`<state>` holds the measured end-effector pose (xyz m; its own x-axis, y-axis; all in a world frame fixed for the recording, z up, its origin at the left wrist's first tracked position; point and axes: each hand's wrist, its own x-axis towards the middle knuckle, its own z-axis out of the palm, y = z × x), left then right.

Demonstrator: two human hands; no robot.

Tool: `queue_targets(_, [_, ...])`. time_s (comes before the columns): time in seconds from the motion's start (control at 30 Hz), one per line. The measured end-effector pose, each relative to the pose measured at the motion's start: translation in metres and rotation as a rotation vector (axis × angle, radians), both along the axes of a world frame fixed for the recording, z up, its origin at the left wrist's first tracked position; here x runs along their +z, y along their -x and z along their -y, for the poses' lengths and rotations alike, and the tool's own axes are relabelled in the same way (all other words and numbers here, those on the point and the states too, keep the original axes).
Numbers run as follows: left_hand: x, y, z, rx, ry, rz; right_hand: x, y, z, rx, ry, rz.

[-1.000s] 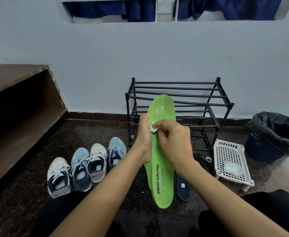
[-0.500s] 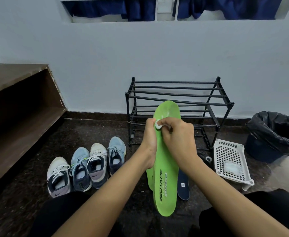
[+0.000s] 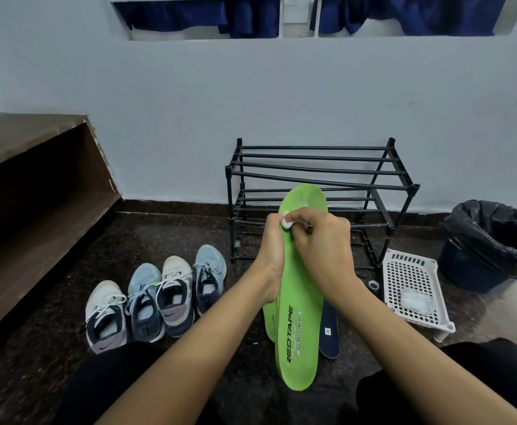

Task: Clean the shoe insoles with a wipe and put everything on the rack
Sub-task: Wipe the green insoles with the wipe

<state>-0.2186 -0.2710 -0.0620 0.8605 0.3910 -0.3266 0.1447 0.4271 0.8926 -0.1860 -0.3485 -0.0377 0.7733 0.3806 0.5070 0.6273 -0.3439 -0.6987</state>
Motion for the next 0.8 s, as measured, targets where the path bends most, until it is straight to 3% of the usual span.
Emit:
queue_targets(0.3, [0.002, -0.002, -0.019, 0.062, -0.04, -0.036, -0.004, 0.02, 0.0, 0.108, -0.05, -0.041])
queue_targets(0.8, [-0.002, -0.002, -0.008, 0.052, -0.091, -0.019, -0.005, 0.011, -0.003, 0.025, -0.125, -0.048])
